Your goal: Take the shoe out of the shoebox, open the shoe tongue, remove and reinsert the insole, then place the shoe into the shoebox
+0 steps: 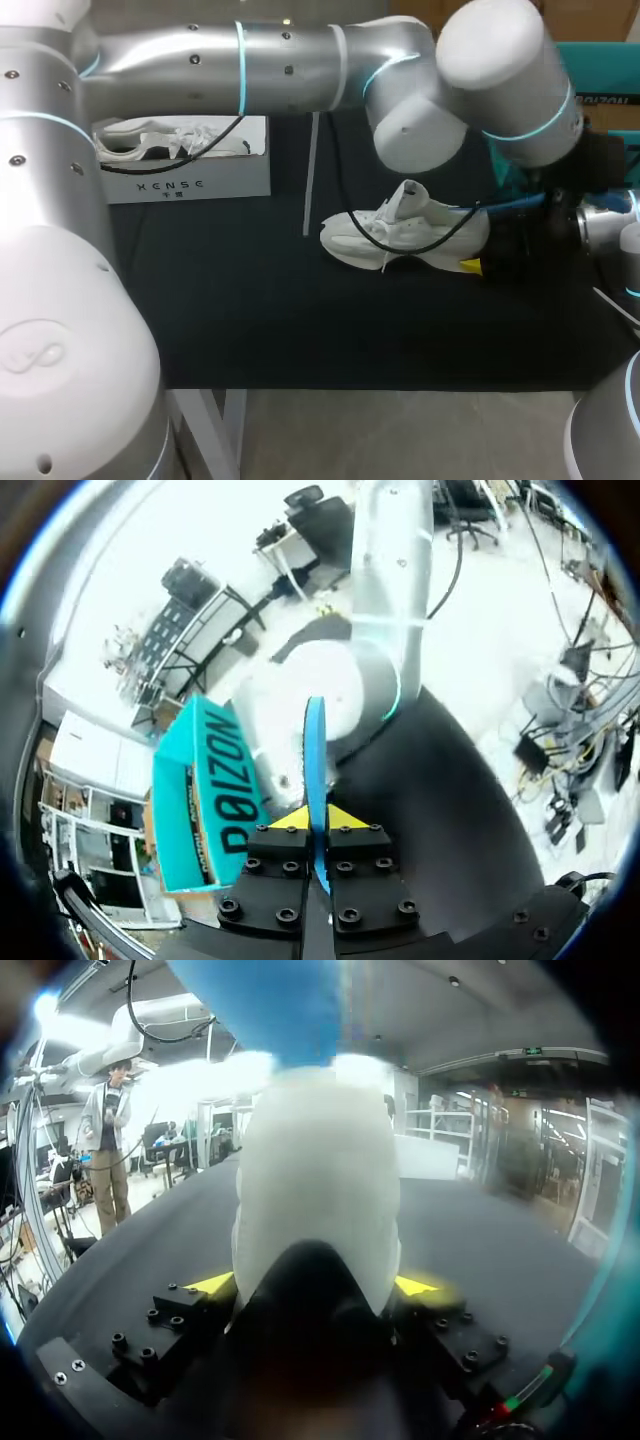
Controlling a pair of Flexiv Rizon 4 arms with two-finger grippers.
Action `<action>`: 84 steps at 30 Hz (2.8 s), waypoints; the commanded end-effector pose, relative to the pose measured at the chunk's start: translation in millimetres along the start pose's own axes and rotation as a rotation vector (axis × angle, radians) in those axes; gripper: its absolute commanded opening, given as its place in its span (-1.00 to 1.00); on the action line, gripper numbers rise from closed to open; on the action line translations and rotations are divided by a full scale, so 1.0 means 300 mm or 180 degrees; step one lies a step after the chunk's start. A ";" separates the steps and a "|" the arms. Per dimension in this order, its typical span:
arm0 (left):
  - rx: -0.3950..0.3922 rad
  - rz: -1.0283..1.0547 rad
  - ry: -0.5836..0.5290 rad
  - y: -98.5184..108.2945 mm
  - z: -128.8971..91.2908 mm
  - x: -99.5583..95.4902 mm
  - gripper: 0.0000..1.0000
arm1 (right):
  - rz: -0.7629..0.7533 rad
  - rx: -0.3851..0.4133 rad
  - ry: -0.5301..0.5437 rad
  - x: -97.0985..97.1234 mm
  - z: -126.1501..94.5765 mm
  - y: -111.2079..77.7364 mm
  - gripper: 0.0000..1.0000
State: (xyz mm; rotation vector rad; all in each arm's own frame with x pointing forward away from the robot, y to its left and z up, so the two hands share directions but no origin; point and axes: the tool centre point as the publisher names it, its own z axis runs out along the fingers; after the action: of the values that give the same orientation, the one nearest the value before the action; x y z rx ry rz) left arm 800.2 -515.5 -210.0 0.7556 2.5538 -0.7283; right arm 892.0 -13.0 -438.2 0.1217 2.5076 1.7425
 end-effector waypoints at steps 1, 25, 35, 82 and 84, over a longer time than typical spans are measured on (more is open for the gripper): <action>0.0791 0.0116 0.0307 -0.014 -0.123 -0.050 -1.00 | 0.0003 0.0005 0.0003 -0.004 0.018 -0.018 -1.00; 0.1908 -0.0448 0.0496 0.227 -0.506 -0.176 -1.00 | 0.0003 0.0005 0.0003 -0.004 0.018 -0.018 -1.00; 0.1484 -0.0074 0.0318 0.211 -0.547 -0.174 -1.00 | 0.0003 0.0005 0.0003 -0.004 0.018 -0.018 -1.00; 0.3513 -0.2505 0.0545 0.552 -0.896 -0.125 -1.00 | 0.0003 0.0005 0.0003 -0.004 0.018 -0.018 -1.00; 0.3523 -0.2587 0.0624 0.564 -0.906 -0.120 -1.00 | 0.0003 0.0005 0.0003 -0.004 0.018 -0.018 -1.00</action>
State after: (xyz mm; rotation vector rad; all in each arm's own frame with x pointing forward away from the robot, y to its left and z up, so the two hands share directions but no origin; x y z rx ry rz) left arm 893.3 -267.1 -43.4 0.1087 2.4504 -2.5674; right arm 892.0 -13.1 -438.2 0.1218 2.5079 1.7423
